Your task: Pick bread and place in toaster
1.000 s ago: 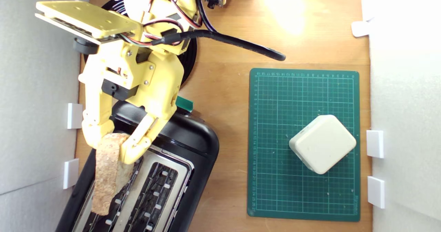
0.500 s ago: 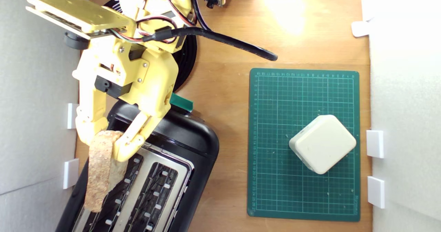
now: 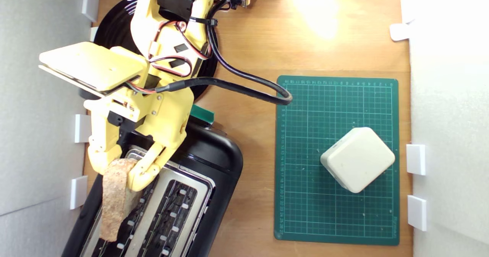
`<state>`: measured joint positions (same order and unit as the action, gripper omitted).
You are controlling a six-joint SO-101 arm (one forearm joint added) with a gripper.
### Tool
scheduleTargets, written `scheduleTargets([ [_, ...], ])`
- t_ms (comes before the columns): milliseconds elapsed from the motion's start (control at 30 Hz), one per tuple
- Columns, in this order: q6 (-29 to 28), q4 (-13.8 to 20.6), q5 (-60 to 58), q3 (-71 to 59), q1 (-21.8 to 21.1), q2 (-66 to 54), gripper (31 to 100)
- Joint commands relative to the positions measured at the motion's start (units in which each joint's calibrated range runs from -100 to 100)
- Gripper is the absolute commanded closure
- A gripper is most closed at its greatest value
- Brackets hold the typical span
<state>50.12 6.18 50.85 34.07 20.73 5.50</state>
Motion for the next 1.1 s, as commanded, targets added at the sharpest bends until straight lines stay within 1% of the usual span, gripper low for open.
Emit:
scheduleTargets([
  [0, 0.34, 0.53, -2.47, 2.65, -0.35, 0.74, 68.9],
  [133, 0.24, 0.53, -4.09, 2.65, -0.43, 3.65, 68.9],
  [233, 0.39, 0.53, -4.94, 2.65, -1.63, 5.81, 68.9],
  [333, 0.45, 0.53, -5.03, 2.56, -1.88, 7.23, 68.9],
  [433, 0.55, 0.53, -5.03, 2.56, -2.76, 8.06, 68.4],
  [600, 0.39, 0.44, -5.03, 2.47, -3.09, 7.56, 67.9],
  [667, 0.60, 0.44, -4.94, 2.47, -3.00, 7.48, 64.0],
  [767, 0.76, 0.44, -5.03, 2.47, -2.60, 7.48, 54.6],
  [833, 1.75, 0.08, -5.03, 2.47, -2.44, 7.39, 51.7],
  [967, 2.59, -0.46, -5.03, 2.74, -2.28, 6.48, 50.7],
  [1033, 2.75, -0.55, -5.03, 2.65, -2.28, 3.98, 50.8],
  [1067, 2.90, -0.55, -5.11, 2.65, -2.28, 0.49, 50.8],
])
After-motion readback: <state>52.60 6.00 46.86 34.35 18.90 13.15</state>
